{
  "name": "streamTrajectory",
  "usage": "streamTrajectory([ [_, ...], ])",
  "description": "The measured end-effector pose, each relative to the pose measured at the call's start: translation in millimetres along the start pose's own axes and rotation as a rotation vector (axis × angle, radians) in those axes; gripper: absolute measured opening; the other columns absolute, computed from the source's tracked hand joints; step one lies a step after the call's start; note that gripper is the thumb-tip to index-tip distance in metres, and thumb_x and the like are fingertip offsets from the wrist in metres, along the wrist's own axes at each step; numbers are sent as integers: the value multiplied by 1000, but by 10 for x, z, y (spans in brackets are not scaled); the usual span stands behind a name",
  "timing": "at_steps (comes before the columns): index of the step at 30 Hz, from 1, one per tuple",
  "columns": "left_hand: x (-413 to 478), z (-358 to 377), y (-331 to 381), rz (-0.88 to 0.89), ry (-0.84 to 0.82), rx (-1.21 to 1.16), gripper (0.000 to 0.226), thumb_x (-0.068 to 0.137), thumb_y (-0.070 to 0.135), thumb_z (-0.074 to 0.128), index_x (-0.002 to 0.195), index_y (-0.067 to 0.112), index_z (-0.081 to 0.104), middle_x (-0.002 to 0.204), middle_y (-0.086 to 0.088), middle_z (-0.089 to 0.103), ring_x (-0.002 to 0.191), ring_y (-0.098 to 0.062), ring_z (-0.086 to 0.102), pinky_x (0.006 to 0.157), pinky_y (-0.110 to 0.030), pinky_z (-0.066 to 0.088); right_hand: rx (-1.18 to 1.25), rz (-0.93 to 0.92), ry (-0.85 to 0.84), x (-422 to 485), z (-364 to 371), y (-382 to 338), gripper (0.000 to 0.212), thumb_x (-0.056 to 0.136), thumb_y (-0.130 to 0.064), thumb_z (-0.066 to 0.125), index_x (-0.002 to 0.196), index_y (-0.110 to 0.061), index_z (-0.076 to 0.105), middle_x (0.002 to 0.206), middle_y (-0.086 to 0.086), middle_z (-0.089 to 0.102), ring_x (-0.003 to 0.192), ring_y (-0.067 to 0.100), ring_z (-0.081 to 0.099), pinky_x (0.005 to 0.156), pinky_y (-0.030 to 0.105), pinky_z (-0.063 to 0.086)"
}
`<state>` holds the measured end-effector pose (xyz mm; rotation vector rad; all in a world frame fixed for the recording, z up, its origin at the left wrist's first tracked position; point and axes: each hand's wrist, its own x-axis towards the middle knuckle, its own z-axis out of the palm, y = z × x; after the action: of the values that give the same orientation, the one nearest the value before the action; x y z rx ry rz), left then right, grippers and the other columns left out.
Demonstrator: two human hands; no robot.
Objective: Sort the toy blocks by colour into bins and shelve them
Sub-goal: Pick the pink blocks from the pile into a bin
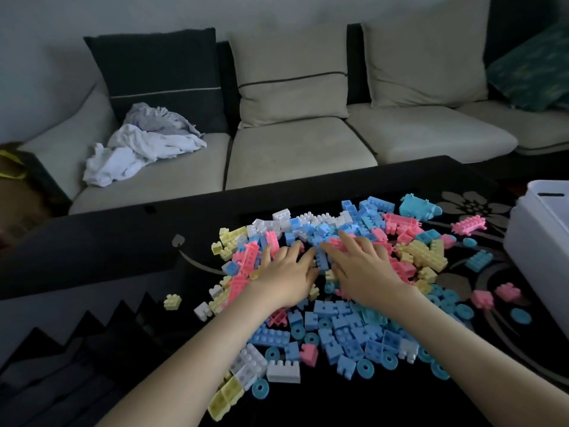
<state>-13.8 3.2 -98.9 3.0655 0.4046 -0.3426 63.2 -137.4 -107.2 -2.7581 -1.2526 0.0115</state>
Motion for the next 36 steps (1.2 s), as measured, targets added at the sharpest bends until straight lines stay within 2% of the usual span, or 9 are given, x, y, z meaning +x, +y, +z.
streamTrajectory([
  [4,-79,-82,82,-33,145,-54,54,103,39,18,153,25,7,160,-5,-9,146,-25,-13,113,-54,-15,-3,34,66,-118,-160,22,48,101,-31,26,148,-30,14,158,5,-4,144,28,1,115,48,10],
  [8,-228,-149,367,-34,248,-132,50,102,39,25,150,23,22,160,-4,2,147,-24,-6,113,-54,-11,-74,86,189,-357,-363,115,43,98,-19,36,140,-18,33,151,8,20,136,29,23,107,39,26],
  [11,-369,-209,740,6,213,-193,48,102,38,28,146,20,33,159,-4,14,148,-24,2,114,-54,-7,-59,207,200,-634,-555,308,38,91,-13,42,129,-13,42,135,8,38,125,26,34,99,35,32],
  [16,-584,-361,1468,148,124,-235,50,103,33,25,150,16,23,160,-3,12,148,-23,1,114,-55,-10,-92,513,279,-1180,-964,893,42,89,-13,46,130,-5,38,132,14,44,123,29,41,99,35,37],
  [20,-709,-426,2069,255,109,-305,51,102,24,30,151,12,20,159,-3,14,148,-18,4,118,-51,-2,-71,725,101,-1548,-1055,1227,36,93,-18,44,126,-3,43,126,14,52,118,31,50,88,36,43],
  [25,-781,-672,2581,324,151,-427,53,98,8,29,150,9,17,158,-7,15,146,-21,9,120,-44,4,79,697,87,-1702,-1092,1338,28,94,-9,39,113,0,58,113,18,60,106,34,58,75,35,43],
  [29,-863,-782,2761,337,39,-697,46,98,10,31,143,13,35,137,-13,48,118,-27,49,96,-36,43,-61,737,246,-1638,-1161,1280,20,95,-7,43,110,-3,55,108,12,65,100,28,64,71,31,47],
  [32,-884,-832,2732,297,52,-815,47,96,9,31,141,17,37,125,-11,54,97,-20,50,72,-27,41,-33,723,391,-1601,-1277,1216,11,95,-7,43,103,-2,48,98,14,66,91,31,65,62,32,41],
  [36,-899,-888,2571,202,108,-1115,34,93,13,34,119,13,57,109,-18,63,99,-31,60,78,-35,47,-83,612,496,-1557,-1499,917,11,95,-6,44,105,-4,45,96,13,66,89,31,66,60,32,38],
])
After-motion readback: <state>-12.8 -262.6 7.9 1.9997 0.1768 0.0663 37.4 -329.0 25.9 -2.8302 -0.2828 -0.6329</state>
